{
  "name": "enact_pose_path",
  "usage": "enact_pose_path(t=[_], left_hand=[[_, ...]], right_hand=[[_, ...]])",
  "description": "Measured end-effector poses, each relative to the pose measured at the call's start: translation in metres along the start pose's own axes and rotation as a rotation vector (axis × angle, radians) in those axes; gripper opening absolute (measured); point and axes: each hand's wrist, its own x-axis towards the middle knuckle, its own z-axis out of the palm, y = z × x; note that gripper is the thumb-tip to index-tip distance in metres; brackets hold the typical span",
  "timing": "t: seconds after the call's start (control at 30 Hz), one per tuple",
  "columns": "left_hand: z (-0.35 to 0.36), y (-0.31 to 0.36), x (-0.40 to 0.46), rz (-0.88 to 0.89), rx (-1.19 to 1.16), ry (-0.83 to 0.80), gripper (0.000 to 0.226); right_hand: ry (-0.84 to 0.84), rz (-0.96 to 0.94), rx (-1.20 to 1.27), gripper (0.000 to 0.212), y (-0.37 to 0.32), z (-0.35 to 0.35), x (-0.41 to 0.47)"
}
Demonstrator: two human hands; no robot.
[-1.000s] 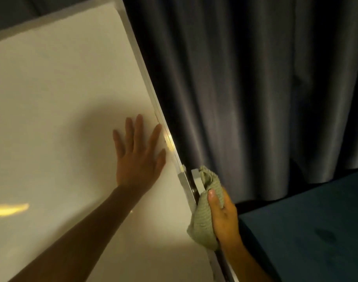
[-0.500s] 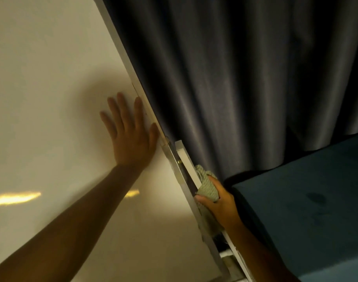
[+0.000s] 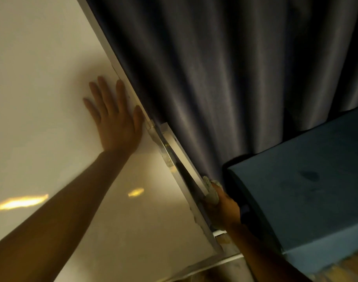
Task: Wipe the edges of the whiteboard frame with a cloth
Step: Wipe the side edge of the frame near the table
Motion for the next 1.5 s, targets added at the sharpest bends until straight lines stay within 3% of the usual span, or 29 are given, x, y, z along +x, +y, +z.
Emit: enact_pose_path(t=[0.13, 0.43, 0.53, 0.67, 0.73, 0.8, 0.87, 0.97, 1.07, 1.13, 1.17, 1.27, 1.33, 1.43, 1.5], left_hand=[[0.004, 0.0, 0.001, -0.006, 0.025, 0.01, 0.076], [0.017, -0.001, 0.005, -0.007, 0.076, 0.095, 0.075], [0.014, 0.006, 0.006, -0.014, 0.066, 0.08, 0.075], [0.011, 0.016, 0.005, -0.018, 0.053, 0.071, 0.074], [0.011, 0.021, 0.006, -0.02, 0.046, 0.067, 0.074], [0.009, 0.024, 0.008, -0.025, 0.037, 0.066, 0.074], [0.007, 0.025, 0.007, -0.025, 0.028, 0.06, 0.073], [0.006, 0.025, 0.005, -0.008, 0.016, 0.067, 0.072], [0.004, 0.017, 0.006, -0.01, 0.015, 0.042, 0.073], [0.003, 0.009, 0.008, -0.002, 0.023, 0.006, 0.075], [0.003, 0.006, 0.008, -0.002, 0.032, -0.011, 0.076], [0.002, 0.004, 0.006, -0.014, 0.034, -0.023, 0.075], [0.002, 0.007, 0.004, -0.016, 0.025, -0.021, 0.074], [0.003, 0.014, 0.007, -0.013, 0.021, -0.054, 0.074], [0.001, 0.017, 0.011, -0.02, 0.016, -0.106, 0.076]], right_hand=[[-0.023, 0.039, -0.077, 0.078, 0.014, 0.004, 0.005], [-0.256, 0.121, -0.32, 0.07, 0.014, -0.018, 0.023], [-0.333, 0.175, -0.288, 0.065, 0.016, -0.039, 0.027], [-0.279, 0.046, 0.04, 0.042, -0.009, -0.083, 0.026], [-0.253, -0.1, 0.315, 0.049, -0.05, -0.11, 0.023], [-0.253, -0.296, 0.499, 0.069, -0.101, -0.132, 0.018], [-0.231, -0.437, 0.615, 0.064, -0.147, -0.138, 0.013], [-0.166, -0.499, 0.707, 0.066, -0.183, -0.122, 0.009], [-0.128, -0.365, 0.718, 0.087, -0.167, -0.095, 0.009], [-0.198, -0.104, 0.785, 0.104, -0.14, -0.083, 0.01], [-0.24, -0.014, 0.735, 0.098, -0.125, -0.079, 0.008], [-0.123, -0.01, 0.358, 0.07, -0.079, -0.066, -0.004], [-0.038, 0.016, 0.407, 0.063, -0.066, -0.06, -0.014], [0.267, -0.13, 0.44, 0.07, -0.071, -0.062, -0.033], [0.383, -0.217, 0.414, 0.056, -0.079, -0.059, -0.049]])
